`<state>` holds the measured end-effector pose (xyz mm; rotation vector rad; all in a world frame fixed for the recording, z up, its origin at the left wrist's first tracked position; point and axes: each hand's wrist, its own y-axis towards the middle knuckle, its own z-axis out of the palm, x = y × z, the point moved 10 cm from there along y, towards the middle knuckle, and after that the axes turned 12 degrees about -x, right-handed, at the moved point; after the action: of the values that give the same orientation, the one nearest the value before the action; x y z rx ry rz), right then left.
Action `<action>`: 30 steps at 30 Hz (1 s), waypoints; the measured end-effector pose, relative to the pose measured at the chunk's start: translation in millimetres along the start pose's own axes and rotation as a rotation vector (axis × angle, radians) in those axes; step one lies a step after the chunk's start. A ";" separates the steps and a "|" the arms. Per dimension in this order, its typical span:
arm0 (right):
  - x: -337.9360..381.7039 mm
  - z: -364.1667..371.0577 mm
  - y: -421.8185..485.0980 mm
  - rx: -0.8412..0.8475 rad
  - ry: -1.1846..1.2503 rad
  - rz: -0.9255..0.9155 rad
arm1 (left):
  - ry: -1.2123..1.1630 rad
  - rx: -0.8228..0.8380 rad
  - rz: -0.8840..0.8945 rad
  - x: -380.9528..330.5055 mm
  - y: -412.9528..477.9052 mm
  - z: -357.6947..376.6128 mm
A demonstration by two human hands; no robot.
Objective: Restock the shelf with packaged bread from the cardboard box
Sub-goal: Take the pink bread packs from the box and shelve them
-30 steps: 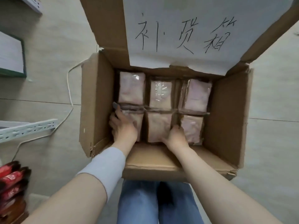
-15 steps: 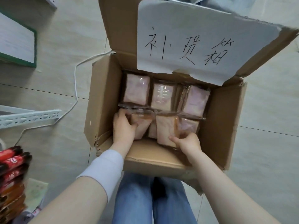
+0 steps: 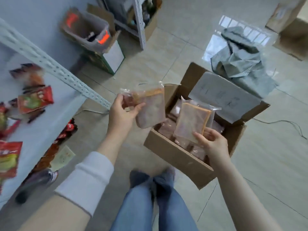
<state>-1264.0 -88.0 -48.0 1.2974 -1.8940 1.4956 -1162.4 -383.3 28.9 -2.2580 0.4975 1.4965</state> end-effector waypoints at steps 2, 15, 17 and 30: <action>60.5 31.7 -43.3 0.101 0.021 -0.107 | -0.086 -0.098 0.030 -43.8 3.0 -79.6; 265.3 392.8 -468.2 0.711 0.012 -0.697 | -0.174 -0.914 0.193 -89.9 -85.2 -679.3; 263.7 449.7 -528.9 0.777 -0.005 -0.702 | -0.162 -1.008 0.153 -65.7 -103.1 -756.3; 320.6 768.6 -717.8 0.909 -0.018 -0.782 | -0.229 -1.221 -0.015 47.2 32.5 -1023.8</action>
<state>-642.9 -918.3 317.5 2.0667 -0.4623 1.8715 -352.4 -925.7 347.1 -2.7383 -0.7239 2.3970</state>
